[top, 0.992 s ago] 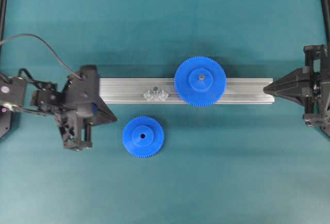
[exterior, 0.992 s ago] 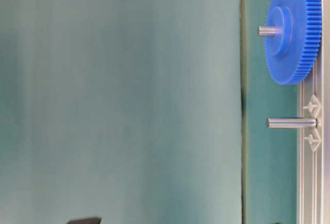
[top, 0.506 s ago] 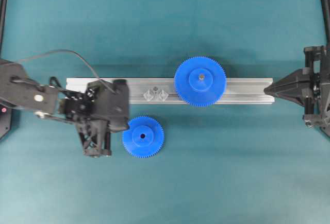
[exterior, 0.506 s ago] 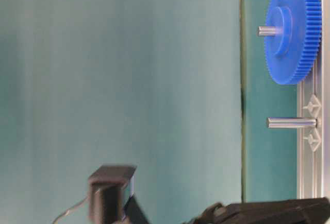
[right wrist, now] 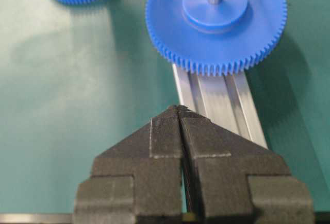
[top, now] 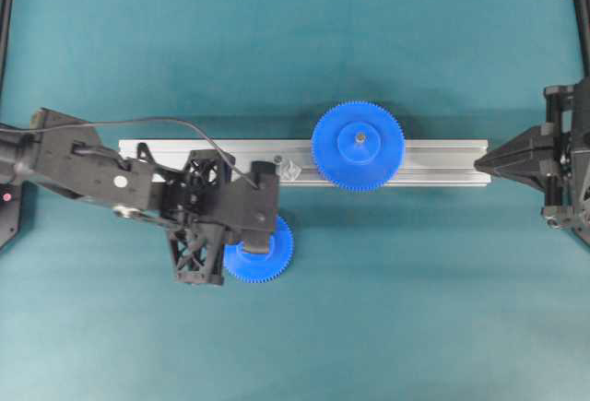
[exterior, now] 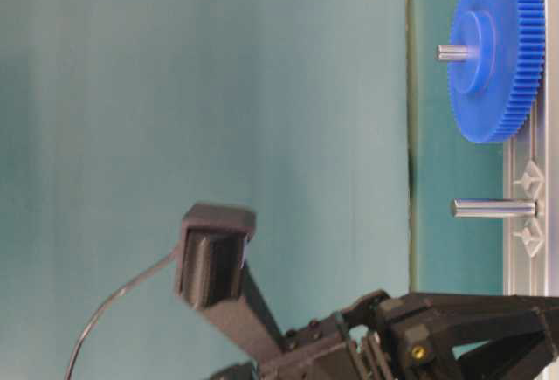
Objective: Find the location of the shaft and insert the small gear.
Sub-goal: 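Lower the left gripper over the small blue gear's hub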
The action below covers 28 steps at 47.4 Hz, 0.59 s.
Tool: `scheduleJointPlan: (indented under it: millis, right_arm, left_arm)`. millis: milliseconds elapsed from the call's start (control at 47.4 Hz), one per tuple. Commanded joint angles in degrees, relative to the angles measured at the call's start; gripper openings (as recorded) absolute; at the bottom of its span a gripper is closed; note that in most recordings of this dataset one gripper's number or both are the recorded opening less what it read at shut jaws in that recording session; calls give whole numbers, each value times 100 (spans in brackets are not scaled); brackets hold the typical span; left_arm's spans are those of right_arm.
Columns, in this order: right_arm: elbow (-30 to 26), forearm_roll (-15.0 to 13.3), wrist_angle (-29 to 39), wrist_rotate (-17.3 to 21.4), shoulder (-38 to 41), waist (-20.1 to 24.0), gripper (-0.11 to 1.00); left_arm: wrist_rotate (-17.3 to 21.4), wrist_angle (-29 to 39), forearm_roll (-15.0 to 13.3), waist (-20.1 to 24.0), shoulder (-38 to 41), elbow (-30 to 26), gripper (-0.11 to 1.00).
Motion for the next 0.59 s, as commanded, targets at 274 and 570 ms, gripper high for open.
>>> scheduleJointPlan:
  millis: [274,570]
  right_arm:
    - [-35,-9,-44,44,53,-18,-1]
    - [9,-18,-62,44,53,-18,-1]
  left_arm:
    - [18,642,18,-53,281,-747,0]
    - [9,1169,18,-53,519,-1134,0]
